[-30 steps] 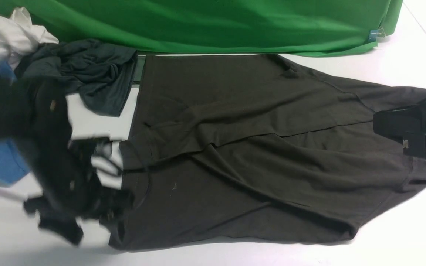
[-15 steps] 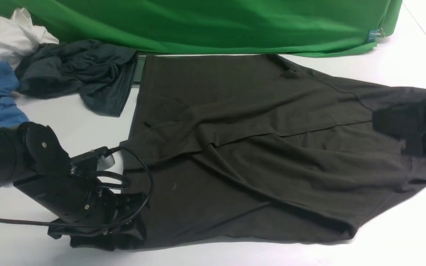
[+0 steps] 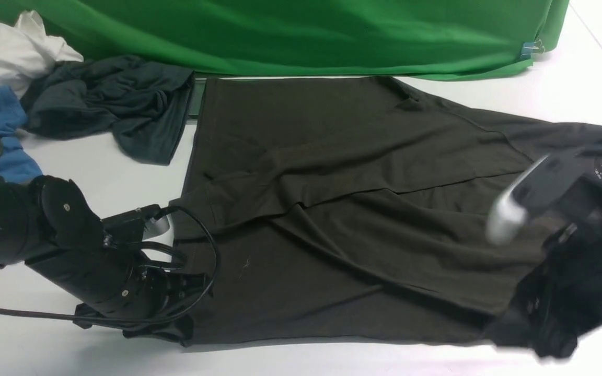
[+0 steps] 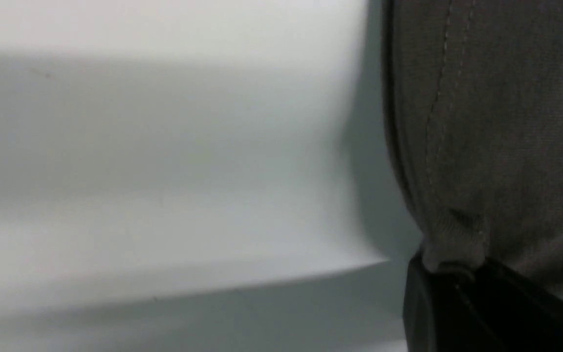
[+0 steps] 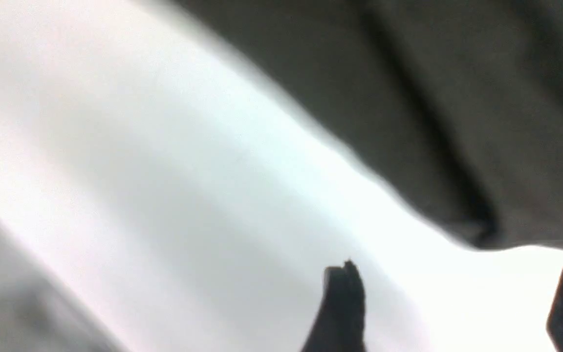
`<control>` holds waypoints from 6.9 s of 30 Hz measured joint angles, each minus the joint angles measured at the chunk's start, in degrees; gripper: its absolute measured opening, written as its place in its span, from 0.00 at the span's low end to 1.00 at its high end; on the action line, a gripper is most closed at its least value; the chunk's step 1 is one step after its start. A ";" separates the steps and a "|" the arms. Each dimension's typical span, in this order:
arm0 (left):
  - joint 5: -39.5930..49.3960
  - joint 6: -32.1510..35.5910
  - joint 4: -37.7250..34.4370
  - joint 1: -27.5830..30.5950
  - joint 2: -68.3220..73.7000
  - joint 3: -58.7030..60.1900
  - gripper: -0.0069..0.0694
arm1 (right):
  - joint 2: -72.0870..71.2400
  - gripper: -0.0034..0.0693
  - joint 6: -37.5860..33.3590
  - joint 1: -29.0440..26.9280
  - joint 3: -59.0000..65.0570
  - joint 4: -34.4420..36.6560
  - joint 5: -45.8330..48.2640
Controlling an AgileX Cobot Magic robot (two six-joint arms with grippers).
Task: Fold a long-sleeved shirt on a white desktop.
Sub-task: 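Grasp the near edge of the shirt at its hem and shoulder corners, then fold the black garment in half by bringing its near edge over to the far edge, then grasp the waist and leg ends of the folded dark trousers and straighten them on the table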
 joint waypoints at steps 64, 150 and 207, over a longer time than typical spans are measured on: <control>2.38 -0.84 6.62 0.00 -8.14 2.36 0.15 | 12.59 0.13 -2.48 11.27 15.14 -32.58 -27.39; 11.51 5.82 20.07 4.21 19.58 -62.27 1.00 | 30.35 0.77 8.55 -11.05 -42.38 -18.82 -15.02; 11.72 11.21 -4.18 14.45 23.08 -35.34 0.23 | 7.04 0.77 13.07 -13.35 -9.59 -4.00 -17.21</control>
